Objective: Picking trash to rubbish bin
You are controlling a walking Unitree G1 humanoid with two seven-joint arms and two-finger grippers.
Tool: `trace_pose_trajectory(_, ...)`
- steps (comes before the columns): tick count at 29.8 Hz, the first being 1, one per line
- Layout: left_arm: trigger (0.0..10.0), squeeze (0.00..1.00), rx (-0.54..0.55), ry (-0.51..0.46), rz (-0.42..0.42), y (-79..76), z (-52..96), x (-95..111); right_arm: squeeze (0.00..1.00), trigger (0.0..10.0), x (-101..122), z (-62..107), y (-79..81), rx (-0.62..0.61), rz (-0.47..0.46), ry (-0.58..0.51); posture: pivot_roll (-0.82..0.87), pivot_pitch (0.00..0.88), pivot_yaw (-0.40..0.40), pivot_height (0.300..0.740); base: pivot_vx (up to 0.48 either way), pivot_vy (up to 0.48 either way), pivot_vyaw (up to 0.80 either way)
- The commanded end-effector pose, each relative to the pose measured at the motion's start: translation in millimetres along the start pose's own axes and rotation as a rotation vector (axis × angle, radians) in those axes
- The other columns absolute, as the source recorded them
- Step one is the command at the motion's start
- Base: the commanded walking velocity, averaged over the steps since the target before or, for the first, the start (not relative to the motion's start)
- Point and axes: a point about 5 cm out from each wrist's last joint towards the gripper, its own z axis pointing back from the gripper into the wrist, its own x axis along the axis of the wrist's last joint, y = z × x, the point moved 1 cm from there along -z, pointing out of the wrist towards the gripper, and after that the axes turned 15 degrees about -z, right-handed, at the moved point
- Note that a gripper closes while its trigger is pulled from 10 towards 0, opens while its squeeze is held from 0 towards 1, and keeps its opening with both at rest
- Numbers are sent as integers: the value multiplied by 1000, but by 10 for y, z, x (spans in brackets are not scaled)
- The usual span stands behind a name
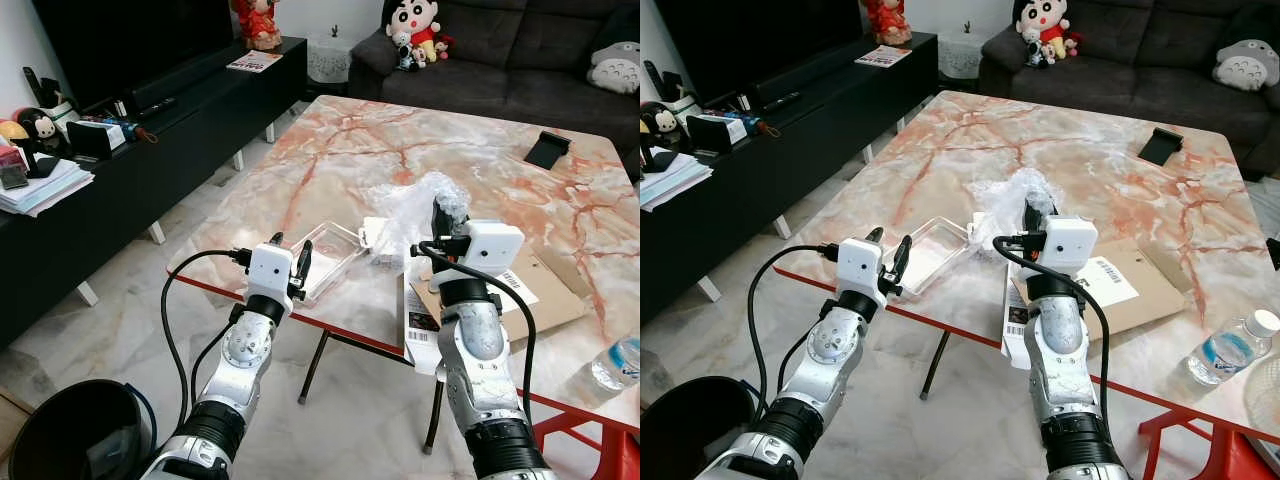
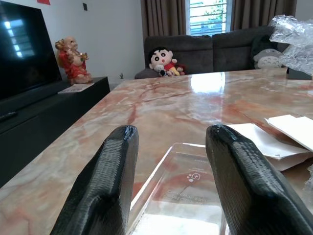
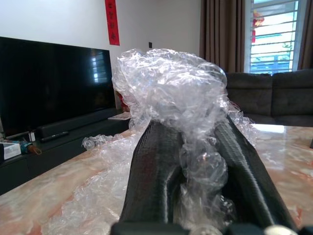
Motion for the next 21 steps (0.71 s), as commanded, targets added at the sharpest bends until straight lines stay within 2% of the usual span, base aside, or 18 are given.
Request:
trace_pose_trajectory(1,10000,0,7,-27,-15,21,-24,60,0,10000,43,-29,22,3,-9,-9,-110,14,-15,740,-259,0,0)
trace_pose_trajectory(21,10000,0,3,-31,-18,19,-36,71,0,10000,77,-60,62,5,-19,-22,-109,17,-11,740,-257,0,0)
